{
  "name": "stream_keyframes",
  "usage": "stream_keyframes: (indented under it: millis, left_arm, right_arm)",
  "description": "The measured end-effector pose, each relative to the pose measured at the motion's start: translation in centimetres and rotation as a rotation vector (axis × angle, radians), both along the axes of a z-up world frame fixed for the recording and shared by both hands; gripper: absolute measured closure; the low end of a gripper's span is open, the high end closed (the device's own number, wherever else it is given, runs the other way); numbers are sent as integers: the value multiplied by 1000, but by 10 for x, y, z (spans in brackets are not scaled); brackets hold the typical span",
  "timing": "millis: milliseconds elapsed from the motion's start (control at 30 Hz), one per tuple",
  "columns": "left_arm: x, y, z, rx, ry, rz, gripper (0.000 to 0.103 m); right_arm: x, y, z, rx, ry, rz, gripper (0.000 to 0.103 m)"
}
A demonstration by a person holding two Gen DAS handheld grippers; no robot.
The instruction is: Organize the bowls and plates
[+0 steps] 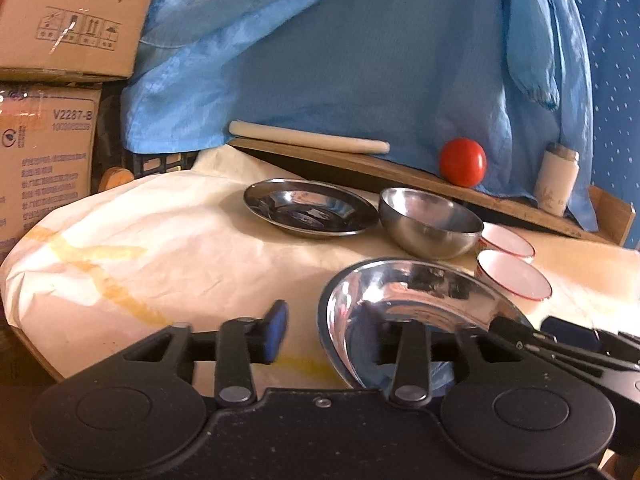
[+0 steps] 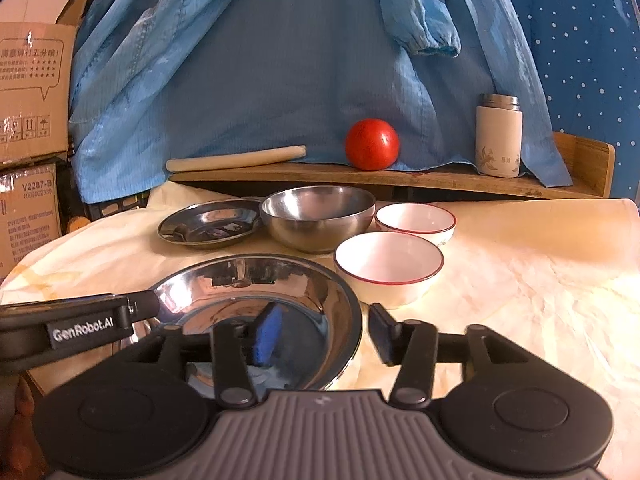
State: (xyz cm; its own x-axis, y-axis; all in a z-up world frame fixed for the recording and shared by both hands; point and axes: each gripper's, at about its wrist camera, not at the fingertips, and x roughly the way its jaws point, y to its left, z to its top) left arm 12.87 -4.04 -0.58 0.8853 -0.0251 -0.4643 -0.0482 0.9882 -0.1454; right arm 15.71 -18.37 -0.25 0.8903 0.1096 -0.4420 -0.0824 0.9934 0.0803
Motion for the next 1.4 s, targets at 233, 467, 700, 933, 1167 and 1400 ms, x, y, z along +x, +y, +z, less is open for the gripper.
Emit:
stream_keyframes:
  millis: [233,467,700,933,1167,1400]
  left_arm:
    - [2,18,8,-63,-29,53,17]
    - [30,53,19,-117,-30,104,1]
    - [84,81,32,-77,28,59,1]
    - [143,100,29,-36,121,-9,1]
    - [189,109,15,12,211,-41,1]
    - [213,113,13,-31,222,-64,1]
  right_arm:
    - [-3,-5,3,42,-34,2,13]
    - [5,-9,11,83,-67,23,3]
    - [38,1,28,162,-39,130,0]
    - [87,27,31,255,80,217,0]
    - [131,43,18,383,224,168,1]
    - [161,53,13,425,267,90,0]
